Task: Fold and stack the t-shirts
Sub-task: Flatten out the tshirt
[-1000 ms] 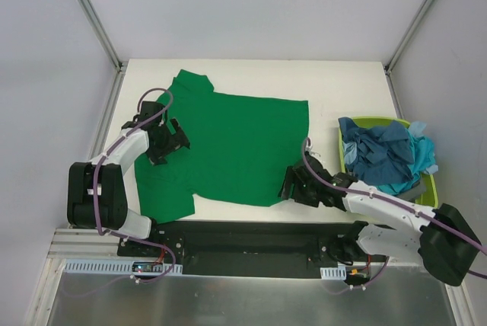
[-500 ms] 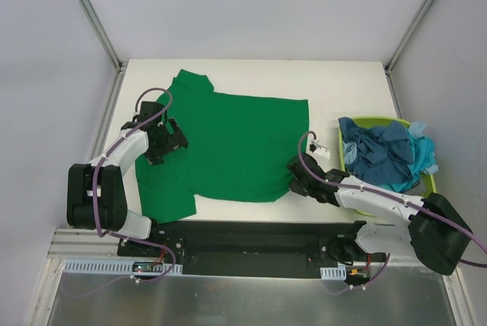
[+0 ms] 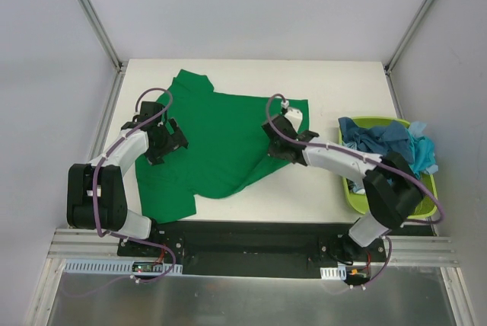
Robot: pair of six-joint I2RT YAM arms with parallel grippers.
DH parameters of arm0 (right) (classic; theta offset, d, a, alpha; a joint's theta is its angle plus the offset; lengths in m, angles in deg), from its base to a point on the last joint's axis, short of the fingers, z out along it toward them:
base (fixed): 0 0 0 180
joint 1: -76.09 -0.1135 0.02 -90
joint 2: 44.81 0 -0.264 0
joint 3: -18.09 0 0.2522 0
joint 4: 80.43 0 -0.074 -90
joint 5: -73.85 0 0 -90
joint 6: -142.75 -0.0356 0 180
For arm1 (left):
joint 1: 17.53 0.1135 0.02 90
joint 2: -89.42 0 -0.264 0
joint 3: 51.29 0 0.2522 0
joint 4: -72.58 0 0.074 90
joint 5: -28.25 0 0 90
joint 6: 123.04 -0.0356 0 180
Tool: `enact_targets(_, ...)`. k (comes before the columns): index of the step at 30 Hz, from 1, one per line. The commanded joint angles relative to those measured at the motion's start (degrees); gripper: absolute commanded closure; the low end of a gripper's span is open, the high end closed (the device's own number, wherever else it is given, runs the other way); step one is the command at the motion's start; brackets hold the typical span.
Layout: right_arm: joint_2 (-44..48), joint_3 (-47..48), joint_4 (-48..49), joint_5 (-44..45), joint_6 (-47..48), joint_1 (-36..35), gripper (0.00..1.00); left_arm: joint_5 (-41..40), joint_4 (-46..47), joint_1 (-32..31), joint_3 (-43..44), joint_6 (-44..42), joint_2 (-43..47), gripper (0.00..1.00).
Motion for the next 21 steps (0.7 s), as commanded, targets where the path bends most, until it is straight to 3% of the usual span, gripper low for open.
enact_targets(1,-7.15,8.91,0.18,-2.39,8.93,3.46,0.87,-0.83,-0.32,-0.22,0.41,-0.8,0.32,0.01)
enact_targets(2,-8.12,10.49,0.19,-5.09,11.73,4.24,0.84,-0.66,-0.4,-0.22,0.41,-0.89,0.32,0.01)
enact_targets(5,-7.17,12.7,-0.51,-9.59,17.37,4.52,0.5,-0.83,-0.58,-0.22,0.32,-0.97,0.67,0.01)
enact_targets(7,-4.19,10.87,-0.69,-10.13,17.74,4.52,0.37,-1.27,-0.75,-0.22,0.15,-0.97,0.93,0.01)
enact_targets(13,1.1,1.99,1.84,-14.42,14.4,5.57,0.33,-1.62,-0.75,-0.22,0.41,-0.54,0.32,0.01)
enact_targets(21,-9.44,9.44,1.24,-17.69,14.13,8.12,0.38,-1.71,-0.84,-0.22,0.59,-0.27,-1.7,0.01)
